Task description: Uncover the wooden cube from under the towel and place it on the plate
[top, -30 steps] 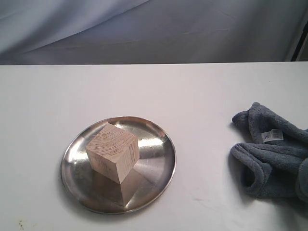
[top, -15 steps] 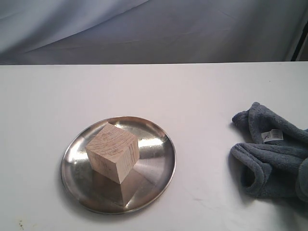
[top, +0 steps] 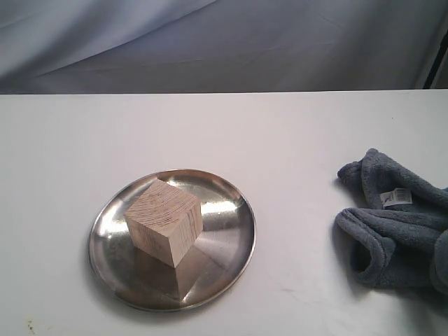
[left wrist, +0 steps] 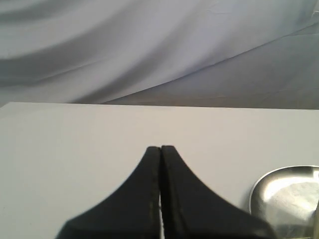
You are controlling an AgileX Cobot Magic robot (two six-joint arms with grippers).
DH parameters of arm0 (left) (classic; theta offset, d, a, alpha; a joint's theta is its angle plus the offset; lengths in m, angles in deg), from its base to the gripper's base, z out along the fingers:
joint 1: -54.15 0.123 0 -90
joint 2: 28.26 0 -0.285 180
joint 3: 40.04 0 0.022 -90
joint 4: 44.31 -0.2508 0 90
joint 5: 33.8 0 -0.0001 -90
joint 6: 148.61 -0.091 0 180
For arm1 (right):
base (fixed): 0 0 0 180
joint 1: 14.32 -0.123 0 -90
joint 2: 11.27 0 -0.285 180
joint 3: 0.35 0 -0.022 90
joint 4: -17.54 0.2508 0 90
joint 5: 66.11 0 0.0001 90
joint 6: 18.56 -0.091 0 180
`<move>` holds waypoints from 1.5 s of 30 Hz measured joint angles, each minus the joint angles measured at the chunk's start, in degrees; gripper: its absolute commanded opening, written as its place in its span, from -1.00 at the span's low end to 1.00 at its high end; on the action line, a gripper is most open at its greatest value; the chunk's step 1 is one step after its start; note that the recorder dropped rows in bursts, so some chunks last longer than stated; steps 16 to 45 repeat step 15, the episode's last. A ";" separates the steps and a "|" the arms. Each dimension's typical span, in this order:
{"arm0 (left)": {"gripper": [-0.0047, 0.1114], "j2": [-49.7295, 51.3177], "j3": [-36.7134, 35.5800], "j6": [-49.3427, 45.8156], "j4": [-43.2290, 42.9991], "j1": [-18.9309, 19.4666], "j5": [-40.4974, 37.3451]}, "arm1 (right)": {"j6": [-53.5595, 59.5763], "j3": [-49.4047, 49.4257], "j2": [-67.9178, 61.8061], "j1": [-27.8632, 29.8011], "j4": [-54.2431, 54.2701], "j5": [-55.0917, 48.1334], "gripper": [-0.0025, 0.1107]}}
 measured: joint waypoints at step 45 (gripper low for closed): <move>-0.92 0.00 0.00 0.04 -0.09 0.00 -3.22 | 0.00 0.00 0.00 0.00 0.00 0.00 -0.96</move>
